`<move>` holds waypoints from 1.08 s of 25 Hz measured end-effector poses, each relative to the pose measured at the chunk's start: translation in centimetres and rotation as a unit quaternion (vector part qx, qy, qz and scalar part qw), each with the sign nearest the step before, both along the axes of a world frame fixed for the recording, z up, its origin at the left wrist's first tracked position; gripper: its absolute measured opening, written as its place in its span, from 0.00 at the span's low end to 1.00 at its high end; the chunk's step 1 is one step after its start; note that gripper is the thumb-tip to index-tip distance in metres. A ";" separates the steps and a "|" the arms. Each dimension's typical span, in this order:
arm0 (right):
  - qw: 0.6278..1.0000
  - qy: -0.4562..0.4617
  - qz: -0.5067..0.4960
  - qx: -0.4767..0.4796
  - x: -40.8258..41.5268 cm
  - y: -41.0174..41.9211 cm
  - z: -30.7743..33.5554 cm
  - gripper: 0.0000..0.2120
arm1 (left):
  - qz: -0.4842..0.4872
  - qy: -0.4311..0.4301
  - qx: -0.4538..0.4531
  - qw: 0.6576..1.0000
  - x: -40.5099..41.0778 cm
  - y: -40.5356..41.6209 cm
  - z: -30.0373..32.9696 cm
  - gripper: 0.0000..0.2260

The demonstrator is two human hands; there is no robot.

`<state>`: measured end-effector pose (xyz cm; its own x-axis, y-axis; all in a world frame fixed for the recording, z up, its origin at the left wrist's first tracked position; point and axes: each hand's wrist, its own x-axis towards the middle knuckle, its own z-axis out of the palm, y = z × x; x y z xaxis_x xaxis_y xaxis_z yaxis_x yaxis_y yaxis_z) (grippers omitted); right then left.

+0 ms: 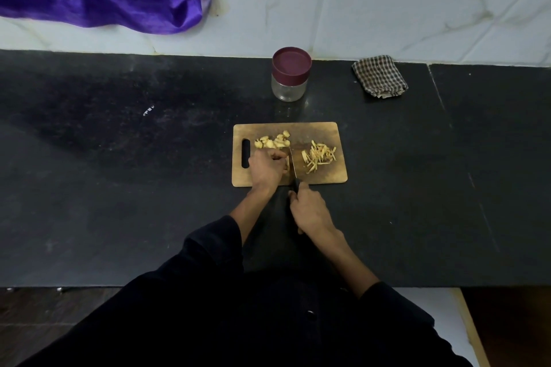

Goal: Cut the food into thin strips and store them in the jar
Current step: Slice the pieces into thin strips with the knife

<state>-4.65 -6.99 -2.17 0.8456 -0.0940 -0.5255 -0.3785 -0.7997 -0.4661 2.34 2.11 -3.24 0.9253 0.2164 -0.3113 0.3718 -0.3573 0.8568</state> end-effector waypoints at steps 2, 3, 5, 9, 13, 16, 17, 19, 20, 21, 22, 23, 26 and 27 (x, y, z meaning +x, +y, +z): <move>1.000 -0.001 0.004 -0.005 0.1 0.0 0.0 0.13 | -0.003 -0.001 -0.001 1.000 0.0 0.0 0.0 0.06; 1.000 -0.002 0.007 -0.006 0.1 0.1 0.0 0.13 | -0.005 0.000 -0.003 1.000 0.0 0.0 0.0 0.06; 1.000 -0.001 0.008 -0.003 0.2 0.0 -0.1 0.13 | -0.009 0.003 -0.005 1.000 0.0 0.1 0.0 0.06; 1.000 -0.006 0.009 -0.002 0.2 0.0 -0.3 0.12 | -0.010 0.007 -0.010 1.000 0.0 0.2 0.0 0.07; 1.000 0.000 0.010 0.000 0.4 0.0 -0.4 0.12 | -0.009 0.004 -0.013 1.000 0.1 0.2 -0.3 0.07; 1.000 0.005 0.008 -0.009 0.6 0.1 -0.4 0.12 | -0.001 0.006 -0.020 1.000 0.3 0.2 -0.6 0.06; 1.000 0.008 0.010 -0.016 0.6 0.2 -0.4 0.12 | -0.001 0.006 -0.018 1.000 0.2 0.2 -0.6 0.06; 0.999 0.021 0.008 -0.026 0.5 0.5 -0.5 0.12 | -0.003 0.006 -0.013 1.000 0.2 0.2 -0.6 0.06; 0.999 0.028 0.007 -0.028 0.5 0.5 -0.6 0.13 | -0.005 0.007 -0.011 1.000 0.2 0.2 -0.6 0.06; 0.999 0.030 0.007 -0.031 0.4 0.6 -0.6 0.13 | -0.007 0.007 -0.011 1.000 0.2 0.3 -0.6 0.06; 0.999 0.032 0.006 -0.034 0.4 0.6 -0.7 0.13 | -0.009 0.007 -0.009 1.000 0.2 0.3 -0.6 0.07; 0.999 0.033 0.005 -0.035 0.5 0.5 -0.7 0.13 | -0.008 0.008 -0.006 1.000 0.2 0.3 -0.6 0.07; 0.999 0.028 -0.006 -0.031 0.4 0.6 -0.7 0.14 | -0.004 0.006 0.002 1.000 0.1 0.1 -0.5 0.06; 0.999 0.025 -0.014 -0.024 0.4 0.6 -0.6 0.14 | -0.003 0.005 0.007 1.000 0.1 0.0 -0.4 0.06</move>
